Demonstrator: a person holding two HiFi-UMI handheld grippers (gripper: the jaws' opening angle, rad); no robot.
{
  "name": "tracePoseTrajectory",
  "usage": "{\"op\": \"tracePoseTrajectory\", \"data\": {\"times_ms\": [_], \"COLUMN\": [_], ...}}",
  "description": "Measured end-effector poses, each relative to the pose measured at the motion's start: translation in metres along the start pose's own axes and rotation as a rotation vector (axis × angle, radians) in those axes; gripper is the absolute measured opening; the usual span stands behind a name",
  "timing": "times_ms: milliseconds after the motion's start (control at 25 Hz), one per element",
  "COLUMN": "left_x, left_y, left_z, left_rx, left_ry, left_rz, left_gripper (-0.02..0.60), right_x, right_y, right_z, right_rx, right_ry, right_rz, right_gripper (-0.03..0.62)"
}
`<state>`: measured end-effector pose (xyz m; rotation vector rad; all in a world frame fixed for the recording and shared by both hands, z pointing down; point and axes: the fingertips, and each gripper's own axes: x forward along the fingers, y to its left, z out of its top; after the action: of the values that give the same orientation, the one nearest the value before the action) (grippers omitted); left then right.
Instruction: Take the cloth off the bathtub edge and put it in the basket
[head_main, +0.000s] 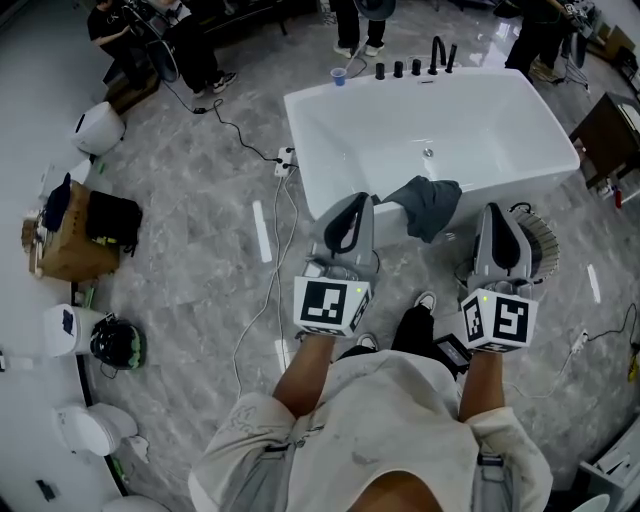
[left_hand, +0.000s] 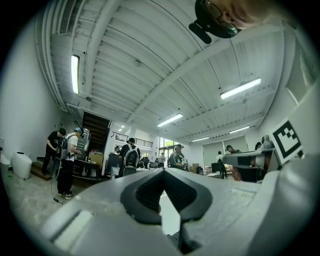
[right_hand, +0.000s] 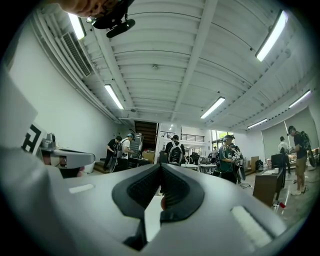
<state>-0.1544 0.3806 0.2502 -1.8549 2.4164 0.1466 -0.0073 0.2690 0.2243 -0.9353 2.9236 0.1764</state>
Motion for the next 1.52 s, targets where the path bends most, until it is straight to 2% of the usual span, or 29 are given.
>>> {"op": "tracePoseTrajectory", "data": {"times_ms": [200,440,760,920,1120,1280,1520], "left_x": [0.023,0.073,0.163,0.206,0.264,0.298,0.328], "left_y": [0.002,-0.002,-0.017,-0.031,-0.046,-0.057,-0.053], "left_z": [-0.007,-0.015,-0.025,-0.031,-0.035,-0.033,-0.045], "left_rx": [0.008,0.022,-0.014,-0.002,0.011,0.048,0.058], "left_ry": [0.01,0.021,0.021,0.032,0.022,0.008,0.017], "left_rz": [0.012,0.02,0.031,0.035,0.061,0.068,0.066], "left_gripper": [-0.003,-0.003,-0.003,-0.003,-0.003,-0.003,-0.003], "right_x": [0.022,0.066,0.124,0.151,0.186,0.206,0.236], "right_y": [-0.013,-0.046,-0.119,-0.154,-0.197,-0.225,-0.248], "right_z": [-0.013,-0.026,-0.041,-0.052,-0.053,-0.056,-0.076], "right_rx": [0.022,0.044,0.061,0.071,0.065,0.072,0.094], "right_ry": [0.0,0.005,0.012,0.033,0.006,0.003,0.035], "right_rz": [0.009,0.021,0.028,0.046,0.084,0.093,0.081], "right_gripper": [0.002,0.002,0.002,0.002,0.002,0.002,0.002]}}
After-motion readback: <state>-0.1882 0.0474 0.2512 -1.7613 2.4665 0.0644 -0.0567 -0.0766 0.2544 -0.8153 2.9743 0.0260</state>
